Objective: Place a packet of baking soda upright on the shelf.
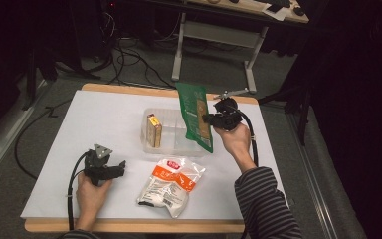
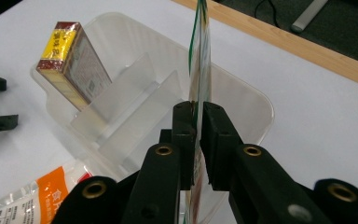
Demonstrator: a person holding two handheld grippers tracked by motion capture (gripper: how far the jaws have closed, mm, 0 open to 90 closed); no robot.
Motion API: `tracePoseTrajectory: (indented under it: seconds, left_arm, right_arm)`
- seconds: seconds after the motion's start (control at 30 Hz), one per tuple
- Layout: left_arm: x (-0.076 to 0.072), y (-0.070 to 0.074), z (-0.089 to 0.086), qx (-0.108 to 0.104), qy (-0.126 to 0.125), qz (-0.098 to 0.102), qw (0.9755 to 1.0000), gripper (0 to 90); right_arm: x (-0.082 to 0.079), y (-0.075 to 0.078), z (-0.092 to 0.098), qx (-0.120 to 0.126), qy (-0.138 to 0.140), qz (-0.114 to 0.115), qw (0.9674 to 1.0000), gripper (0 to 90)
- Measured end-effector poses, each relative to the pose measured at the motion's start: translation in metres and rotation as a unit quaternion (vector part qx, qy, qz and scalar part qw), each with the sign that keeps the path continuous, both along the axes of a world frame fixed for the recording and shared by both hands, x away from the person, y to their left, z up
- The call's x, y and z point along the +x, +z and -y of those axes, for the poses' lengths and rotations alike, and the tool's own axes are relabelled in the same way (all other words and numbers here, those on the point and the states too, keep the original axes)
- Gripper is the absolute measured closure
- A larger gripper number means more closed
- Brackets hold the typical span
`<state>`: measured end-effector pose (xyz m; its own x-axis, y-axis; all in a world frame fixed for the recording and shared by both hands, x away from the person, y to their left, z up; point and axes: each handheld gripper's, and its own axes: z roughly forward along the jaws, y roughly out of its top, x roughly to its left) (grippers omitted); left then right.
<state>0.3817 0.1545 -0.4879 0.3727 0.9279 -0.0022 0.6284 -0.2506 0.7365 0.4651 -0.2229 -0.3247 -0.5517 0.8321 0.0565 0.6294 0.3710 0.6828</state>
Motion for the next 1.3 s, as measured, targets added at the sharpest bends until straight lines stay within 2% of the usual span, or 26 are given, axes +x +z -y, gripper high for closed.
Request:
tracePoseTrajectory:
  seconds: [0.1,0.23,0.43,0.5,0.63,0.77,0.87,1.0,1.3]
  left_arm:
    - [0.000,0.000,0.000,0.000,0.000,0.000,1.0000,18.7]
    - [0.000,0.000,0.000,0.000,0.000,0.000,1.0000,18.7]
    - [0.000,0.000,0.000,0.000,0.000,-0.001,1.0000,18.7]
    - [0.000,0.000,0.000,0.000,0.000,0.000,1.0000,18.7]
    - [0.000,0.000,0.000,0.000,0.000,0.000,1.0000,18.7]
    - [0.000,0.000,0.000,-0.001,0.000,0.000,1.0000,18.7]
    - [0.000,0.000,0.000,-0.002,0.001,0.001,1.0000,18.7]
    - [0.000,0.000,0.000,-0.001,0.000,0.000,1.0000,18.7]
    - [0.000,0.000,0.000,0.000,0.000,0.000,1.0000,18.8]
  right_arm:
    - [0.003,-0.004,-0.004,-0.015,-0.002,-0.013,0.9998,77.7]
    - [0.009,-0.010,-0.010,-0.028,-0.005,-0.021,0.9994,74.2]
    - [0.019,-0.021,-0.017,-0.039,-0.014,-0.045,0.9981,72.7]
    - [0.021,-0.024,-0.019,-0.043,-0.015,-0.056,0.9974,74.0]
    - [0.023,-0.028,-0.022,-0.049,-0.020,-0.061,0.9967,85.9]
    - [0.021,-0.028,-0.022,-0.061,-0.021,-0.046,0.9968,89.7]
    - [0.018,-0.027,-0.022,-0.058,-0.021,-0.033,0.9975,90.0]
    - [0.014,-0.025,-0.021,-0.028,-0.021,-0.016,0.9992,90.0]
    - [0.016,-0.033,-0.031,-0.004,-0.017,0.013,0.9998,90.0]
